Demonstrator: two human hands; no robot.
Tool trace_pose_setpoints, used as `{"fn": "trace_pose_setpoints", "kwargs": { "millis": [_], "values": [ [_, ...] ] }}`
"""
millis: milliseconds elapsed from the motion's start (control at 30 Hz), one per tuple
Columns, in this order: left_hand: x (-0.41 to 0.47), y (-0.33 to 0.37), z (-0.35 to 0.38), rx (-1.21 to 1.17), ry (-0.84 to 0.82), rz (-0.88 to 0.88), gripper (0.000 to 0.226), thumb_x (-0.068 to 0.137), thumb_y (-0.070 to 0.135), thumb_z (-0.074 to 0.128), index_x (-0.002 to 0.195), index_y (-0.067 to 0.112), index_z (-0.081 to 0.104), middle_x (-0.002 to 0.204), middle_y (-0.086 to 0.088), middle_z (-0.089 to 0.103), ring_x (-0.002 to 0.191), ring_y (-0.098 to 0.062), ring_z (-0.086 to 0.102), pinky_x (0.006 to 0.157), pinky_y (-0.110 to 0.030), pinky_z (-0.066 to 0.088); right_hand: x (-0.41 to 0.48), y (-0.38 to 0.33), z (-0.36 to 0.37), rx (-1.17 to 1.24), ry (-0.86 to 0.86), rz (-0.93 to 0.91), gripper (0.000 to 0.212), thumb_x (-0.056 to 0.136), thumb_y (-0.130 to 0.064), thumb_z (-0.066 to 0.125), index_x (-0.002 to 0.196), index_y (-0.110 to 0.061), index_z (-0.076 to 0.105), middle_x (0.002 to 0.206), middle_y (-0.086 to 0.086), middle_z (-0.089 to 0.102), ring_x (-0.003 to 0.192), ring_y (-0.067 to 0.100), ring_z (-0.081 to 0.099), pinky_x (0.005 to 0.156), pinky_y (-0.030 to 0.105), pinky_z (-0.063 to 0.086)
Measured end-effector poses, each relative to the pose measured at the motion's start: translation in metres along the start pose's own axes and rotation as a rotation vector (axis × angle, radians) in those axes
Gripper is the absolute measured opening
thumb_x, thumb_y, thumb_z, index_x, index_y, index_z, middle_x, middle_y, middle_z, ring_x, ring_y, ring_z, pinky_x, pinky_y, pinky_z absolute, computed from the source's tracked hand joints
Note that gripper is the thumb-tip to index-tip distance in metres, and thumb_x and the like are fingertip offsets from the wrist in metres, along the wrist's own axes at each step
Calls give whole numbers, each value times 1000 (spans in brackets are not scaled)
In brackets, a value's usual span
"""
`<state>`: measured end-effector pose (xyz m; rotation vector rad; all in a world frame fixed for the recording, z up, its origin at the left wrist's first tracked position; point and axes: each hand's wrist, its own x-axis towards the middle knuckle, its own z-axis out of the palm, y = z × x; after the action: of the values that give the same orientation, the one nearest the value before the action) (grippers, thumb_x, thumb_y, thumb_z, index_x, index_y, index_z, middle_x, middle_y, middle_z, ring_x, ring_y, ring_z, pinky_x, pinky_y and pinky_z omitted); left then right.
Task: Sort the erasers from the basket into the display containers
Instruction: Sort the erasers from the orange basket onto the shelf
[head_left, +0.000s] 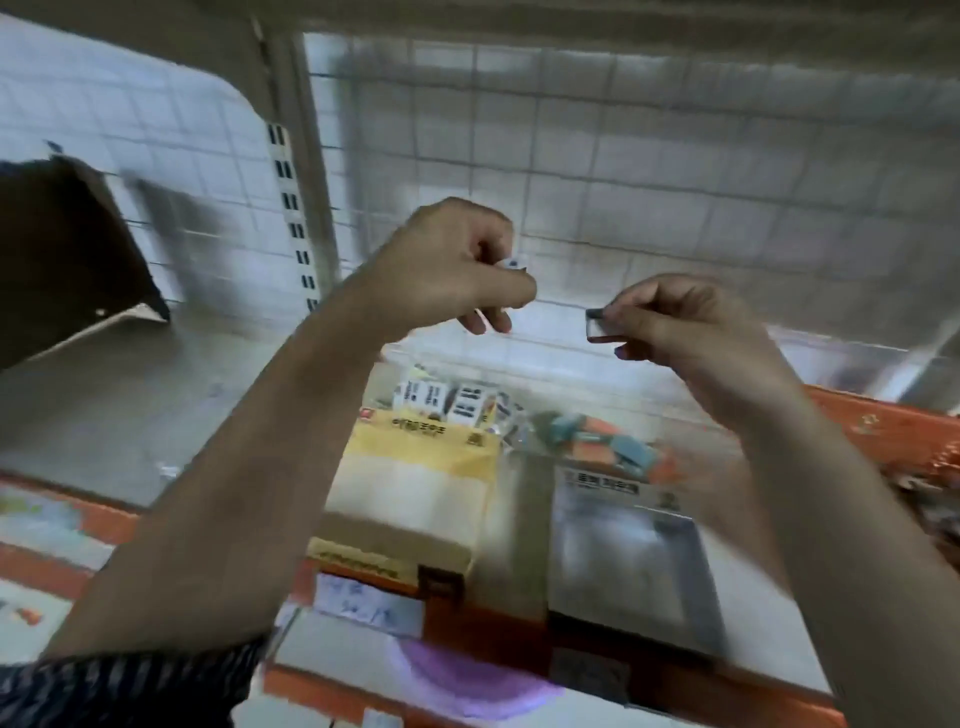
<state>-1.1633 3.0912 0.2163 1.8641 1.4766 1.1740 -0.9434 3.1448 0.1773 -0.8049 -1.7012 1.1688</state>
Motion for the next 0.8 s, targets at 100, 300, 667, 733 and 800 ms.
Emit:
{"fn": "trace_pose_setpoints", "kwargs": {
  "millis": [100,300,667,733,800],
  "values": [
    [-27,-32,-74,13,89,-63,31,80,0,71,61,10,48,53,-1,62,53,-18,67,45,-22,47,28,6,71,53,-54,34,14,89,-2,63,77,-7,68,67,-4,70,64,7,64,64,22,57],
    [-68,-99,-180,83,287,-177,30,79,21,79,74,9,52,66,-6,69,44,-9,56,39,-18,42,73,23,186,16,-228,107,9,84,6,67,84,-3,69,83,10,68,75,14,68,72,26,59],
    [-111,-251,-226,-72,325,-489,27,83,16,76,79,10,49,59,-3,47,50,-11,44,42,-18,36,140,92,313,-459,-434,302,9,79,-2,76,84,-8,72,63,-1,65,56,12,56,47,15,43],
    [-115,-265,-223,-136,315,-532,24,84,15,74,82,12,51,61,-4,47,50,-11,43,43,-16,37,143,102,323,-475,-437,355,8,79,-1,75,86,-5,72,63,3,65,56,16,58,47,18,45],
    [-116,-275,-219,-204,305,-567,22,83,14,75,88,12,53,64,-6,50,51,-11,47,45,-17,40,143,106,330,-491,-448,382,12,79,-2,77,89,-1,72,64,5,64,51,11,57,46,18,45]
  ]
}}
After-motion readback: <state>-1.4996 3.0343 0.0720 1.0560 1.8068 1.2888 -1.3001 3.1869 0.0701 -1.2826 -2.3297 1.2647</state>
